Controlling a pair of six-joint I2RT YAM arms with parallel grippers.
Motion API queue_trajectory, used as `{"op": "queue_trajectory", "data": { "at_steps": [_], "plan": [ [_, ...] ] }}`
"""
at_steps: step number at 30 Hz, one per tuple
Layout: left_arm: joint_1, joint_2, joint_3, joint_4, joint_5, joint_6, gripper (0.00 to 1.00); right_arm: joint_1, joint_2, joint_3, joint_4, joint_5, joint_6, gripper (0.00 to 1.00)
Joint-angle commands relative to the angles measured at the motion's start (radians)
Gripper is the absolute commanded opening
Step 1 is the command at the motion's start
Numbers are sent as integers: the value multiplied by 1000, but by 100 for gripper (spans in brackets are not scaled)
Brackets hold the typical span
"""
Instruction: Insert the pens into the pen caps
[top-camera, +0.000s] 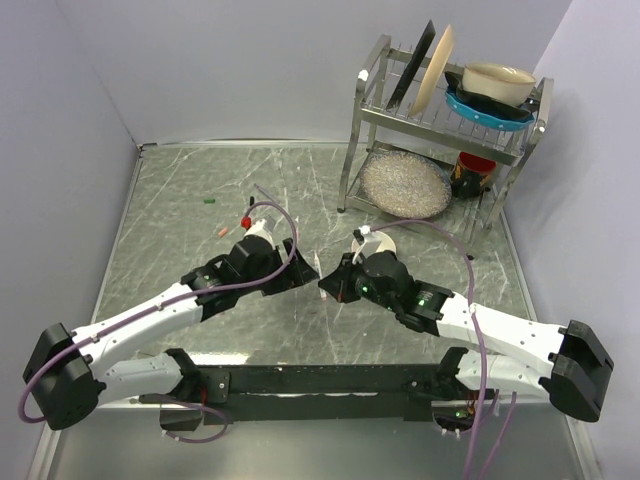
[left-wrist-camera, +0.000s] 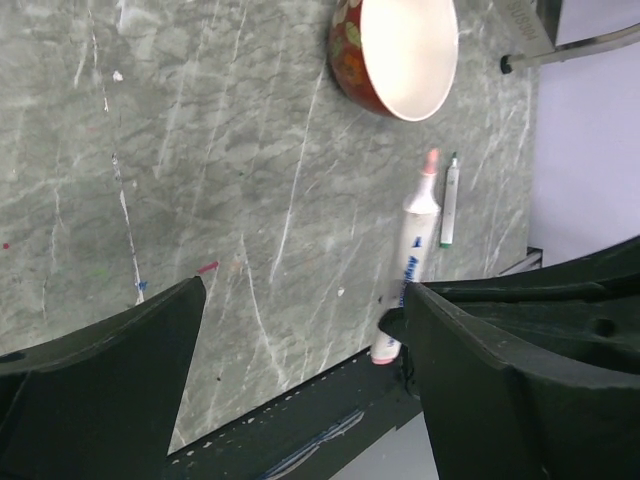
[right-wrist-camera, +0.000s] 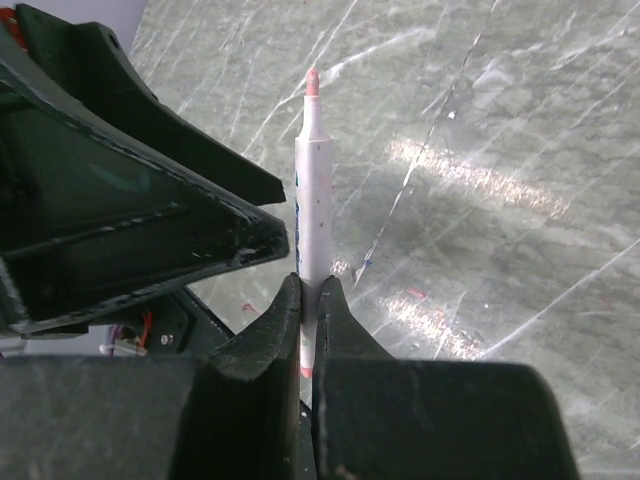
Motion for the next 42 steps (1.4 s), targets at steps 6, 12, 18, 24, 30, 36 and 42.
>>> {"op": "queue_trajectory", "data": {
  "at_steps": [6, 12, 18, 24, 30, 36, 42],
  "plan": [
    [-1, -83, 25, 70, -7, -9, 86, 12, -21, 36, 10, -33, 25, 0],
    [-1, -9, 74, 75, 26, 12, 78, 22, -46, 32, 44, -88, 28, 0],
    [-1, 19, 77, 130, 85, 32, 47, 29, -66, 7, 70, -136, 31, 7],
    [-1, 32, 82, 171, 183, 60, 4, 29, -56, -8, 84, -179, 38, 26],
    [-1, 6, 51, 224, 243, 78, 1, 29, -50, -14, 107, -232, 67, 41],
    [-1, -32, 22, 282, 269, 78, 1, 27, -52, -54, 194, -286, 116, 40],
    [-1, -55, 26, 268, 246, 108, 16, 27, -75, -92, 230, -294, 144, 0]
  ]
}}
